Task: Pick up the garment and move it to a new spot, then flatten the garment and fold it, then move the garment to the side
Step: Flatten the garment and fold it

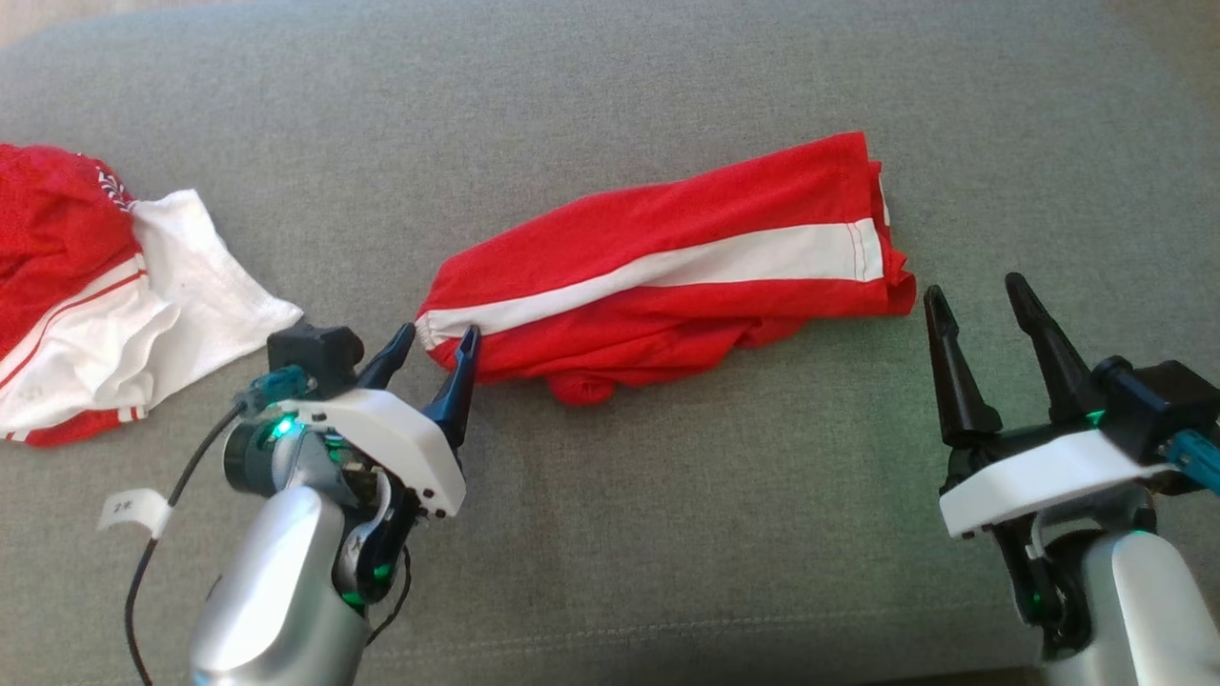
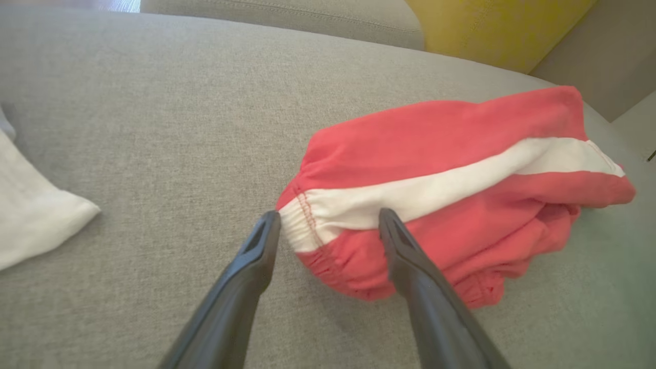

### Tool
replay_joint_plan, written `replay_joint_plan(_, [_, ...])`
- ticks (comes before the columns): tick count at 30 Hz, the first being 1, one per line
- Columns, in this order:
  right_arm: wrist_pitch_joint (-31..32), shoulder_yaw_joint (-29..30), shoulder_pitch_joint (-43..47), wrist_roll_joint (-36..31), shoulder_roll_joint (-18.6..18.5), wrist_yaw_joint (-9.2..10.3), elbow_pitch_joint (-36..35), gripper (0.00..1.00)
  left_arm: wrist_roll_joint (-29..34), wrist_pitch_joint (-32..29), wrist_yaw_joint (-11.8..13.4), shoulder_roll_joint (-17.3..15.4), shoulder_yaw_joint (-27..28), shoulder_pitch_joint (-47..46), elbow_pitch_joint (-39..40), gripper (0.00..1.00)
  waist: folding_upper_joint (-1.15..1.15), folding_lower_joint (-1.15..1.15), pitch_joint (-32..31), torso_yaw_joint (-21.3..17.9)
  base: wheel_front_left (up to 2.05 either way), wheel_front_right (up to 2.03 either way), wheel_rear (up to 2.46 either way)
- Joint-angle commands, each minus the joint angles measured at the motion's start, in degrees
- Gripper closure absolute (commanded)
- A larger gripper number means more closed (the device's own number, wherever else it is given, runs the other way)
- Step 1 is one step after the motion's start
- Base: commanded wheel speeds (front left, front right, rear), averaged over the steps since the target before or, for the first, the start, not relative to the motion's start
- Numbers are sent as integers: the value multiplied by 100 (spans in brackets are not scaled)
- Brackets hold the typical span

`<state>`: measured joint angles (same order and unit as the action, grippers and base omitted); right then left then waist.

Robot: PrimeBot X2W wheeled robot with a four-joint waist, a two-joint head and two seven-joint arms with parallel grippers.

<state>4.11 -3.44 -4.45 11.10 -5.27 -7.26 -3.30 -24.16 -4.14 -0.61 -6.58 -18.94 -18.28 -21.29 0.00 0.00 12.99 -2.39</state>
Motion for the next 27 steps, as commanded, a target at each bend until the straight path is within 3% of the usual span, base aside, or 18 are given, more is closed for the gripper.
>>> replay_joint_plan(1, [12,-125,-191,52,1,-23,-190,0,-32,11,-39,-51,216,-311,154,0,0,0,9,1,0,0,0])
replay_joint_plan(5, [23,-125,-218,58,-3,-23,-196,0,-82,51,-85,-51,210,-343,101,0,0,0,33,19,0,0,0])
replay_joint_plan(6, [26,-123,-225,57,-5,-23,-201,0,-104,52,-104,-49,206,-344,90,25,0,0,33,27,0,0,0])
replay_joint_plan(7, [29,-122,-230,55,-8,-23,-205,0,-117,57,-122,-52,201,-347,82,61,0,0,34,32,0,0,0])
replay_joint_plan(9, [35,-119,-239,65,-9,-23,-211,0,-133,71,-156,-61,184,-356,69,100,0,0,34,46,0,0,0])
replay_joint_plan(20, [46,155,-331,118,-71,-23,-112,0,-43,323,-158,-130,110,-428,140,100,0,0,39,116,0,0,0])
replay_joint_plan(27, [311,349,-689,325,-313,-23,521,0,-1,437,-148,-146,66,-524,312,100,0,0,182,238,0,0,0])
